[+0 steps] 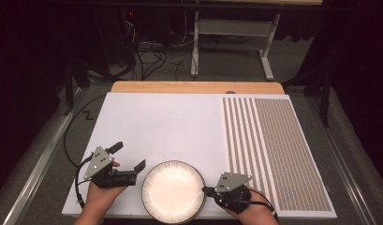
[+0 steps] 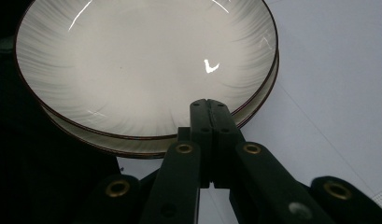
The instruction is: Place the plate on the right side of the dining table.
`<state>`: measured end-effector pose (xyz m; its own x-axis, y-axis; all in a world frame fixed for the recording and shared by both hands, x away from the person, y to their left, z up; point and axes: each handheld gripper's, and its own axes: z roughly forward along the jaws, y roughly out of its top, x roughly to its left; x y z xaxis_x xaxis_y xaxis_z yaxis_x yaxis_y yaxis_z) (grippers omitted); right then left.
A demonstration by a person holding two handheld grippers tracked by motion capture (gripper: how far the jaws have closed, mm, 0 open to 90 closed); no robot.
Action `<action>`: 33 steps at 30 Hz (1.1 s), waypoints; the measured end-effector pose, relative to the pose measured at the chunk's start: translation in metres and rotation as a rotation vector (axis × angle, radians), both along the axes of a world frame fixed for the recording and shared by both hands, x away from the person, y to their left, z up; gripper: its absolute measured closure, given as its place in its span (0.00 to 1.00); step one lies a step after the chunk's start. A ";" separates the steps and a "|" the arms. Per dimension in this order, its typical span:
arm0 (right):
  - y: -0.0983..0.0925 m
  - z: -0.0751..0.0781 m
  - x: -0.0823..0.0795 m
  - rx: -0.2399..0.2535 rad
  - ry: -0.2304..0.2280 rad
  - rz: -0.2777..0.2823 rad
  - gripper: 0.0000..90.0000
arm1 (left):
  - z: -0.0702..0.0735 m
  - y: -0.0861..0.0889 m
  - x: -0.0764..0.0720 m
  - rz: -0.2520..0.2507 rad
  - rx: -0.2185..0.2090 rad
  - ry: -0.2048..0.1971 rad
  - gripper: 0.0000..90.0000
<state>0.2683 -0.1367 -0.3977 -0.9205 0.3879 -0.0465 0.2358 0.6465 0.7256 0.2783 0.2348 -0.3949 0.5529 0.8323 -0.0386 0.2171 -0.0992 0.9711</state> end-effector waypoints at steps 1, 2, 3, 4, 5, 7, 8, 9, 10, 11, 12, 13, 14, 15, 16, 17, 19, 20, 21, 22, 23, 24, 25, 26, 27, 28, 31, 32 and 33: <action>0.000 0.000 0.000 0.001 0.001 0.001 1.00 | 0.000 0.000 0.000 0.000 0.000 0.000 0.00; 0.000 0.000 0.000 0.001 0.001 0.001 1.00 | 0.000 0.000 0.000 0.000 0.000 0.000 0.00; 0.002 0.000 0.000 -0.001 0.004 0.004 1.00 | 0.000 0.000 0.000 -0.001 0.000 0.000 0.00; 0.002 0.000 0.000 -0.001 0.004 0.004 1.00 | 0.000 0.000 0.000 -0.001 0.000 0.000 0.00; 0.003 0.000 0.000 -0.002 0.002 0.005 1.00 | 0.000 0.000 0.000 -0.001 0.000 0.000 0.00; 0.005 -0.001 0.000 -0.004 0.005 0.009 1.00 | 0.000 0.000 0.000 -0.002 0.000 -0.001 0.00; 0.006 -0.001 0.000 -0.003 0.005 0.010 1.00 | 0.000 0.000 0.000 -0.002 0.000 -0.001 0.00; 0.007 -0.001 -0.001 -0.004 0.007 0.011 1.00 | 0.000 0.000 0.000 -0.001 0.000 -0.001 0.00; 0.008 -0.001 0.000 -0.002 0.008 0.012 1.00 | 0.001 0.001 0.000 -0.001 -0.002 -0.001 0.00; 0.008 -0.001 0.000 -0.002 0.008 0.012 1.00 | 0.001 0.001 0.000 -0.001 -0.002 -0.001 0.00; 0.009 -0.002 -0.001 -0.002 0.009 0.016 1.00 | 0.001 0.001 0.000 -0.001 -0.002 -0.002 0.00; 0.009 -0.002 -0.001 -0.002 0.009 0.016 1.00 | 0.001 0.001 0.000 -0.001 -0.002 -0.002 0.00; 0.011 -0.002 -0.001 0.001 0.010 0.020 1.00 | 0.001 0.001 0.000 0.000 -0.004 -0.002 0.00; 0.011 -0.002 -0.001 0.001 0.010 0.020 1.00 | 0.001 0.001 0.000 0.000 -0.004 -0.002 0.00; 0.013 -0.002 -0.001 0.003 0.013 0.021 1.00 | 0.001 0.001 -0.001 0.001 -0.005 -0.004 0.00; 0.013 -0.003 -0.001 0.006 0.015 0.020 1.00 | 0.001 0.002 -0.001 0.001 -0.005 -0.004 0.00; 0.014 -0.003 0.000 0.006 0.017 0.024 1.00 | 0.001 0.002 -0.001 0.001 -0.005 -0.004 0.00; 0.015 -0.003 0.000 0.010 0.020 0.023 1.00 | 0.002 0.002 -0.001 0.002 -0.006 -0.005 0.00; 0.015 -0.004 0.001 0.009 0.021 0.025 1.00 | 0.002 0.002 -0.001 0.003 -0.007 -0.004 0.00; 0.016 -0.004 0.001 0.008 0.022 0.026 1.00 | 0.002 0.002 -0.001 0.003 -0.008 -0.004 0.00; 0.016 -0.005 0.001 0.007 0.022 0.028 1.00 | 0.002 0.002 -0.001 0.003 -0.008 -0.004 0.00; 0.017 -0.005 0.001 0.006 0.023 0.026 1.00 | 0.002 0.002 -0.001 0.003 -0.008 -0.004 0.00; 0.017 -0.005 0.001 0.006 0.023 0.027 1.00 | 0.002 0.002 0.000 0.003 -0.008 -0.003 0.00; 0.017 -0.006 0.001 0.007 0.023 0.027 1.00 | 0.001 0.002 0.000 0.003 -0.009 -0.003 0.00; 0.017 -0.006 0.001 0.010 0.025 0.026 1.00 | 0.001 0.002 0.000 0.002 -0.009 -0.003 0.00; 0.016 -0.006 0.001 0.012 0.026 0.026 1.00 | 0.001 0.002 0.000 0.002 -0.009 -0.002 0.00; 0.016 -0.006 0.001 0.015 0.028 0.025 1.00 | 0.001 0.002 0.000 0.001 -0.010 -0.002 0.00; 0.017 -0.006 0.001 0.016 0.026 0.024 1.00 | 0.001 0.002 0.000 0.002 -0.010 -0.002 0.00; 0.017 -0.006 0.002 0.016 0.026 0.024 1.00 | 0.001 0.002 0.000 0.003 -0.011 -0.002 0.00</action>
<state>0.2699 -0.1200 -0.4038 -0.9306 0.3658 -0.0161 0.2393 0.6409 0.7294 0.2782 0.2368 -0.3936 0.5508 0.8333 -0.0467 0.2155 -0.0879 0.9725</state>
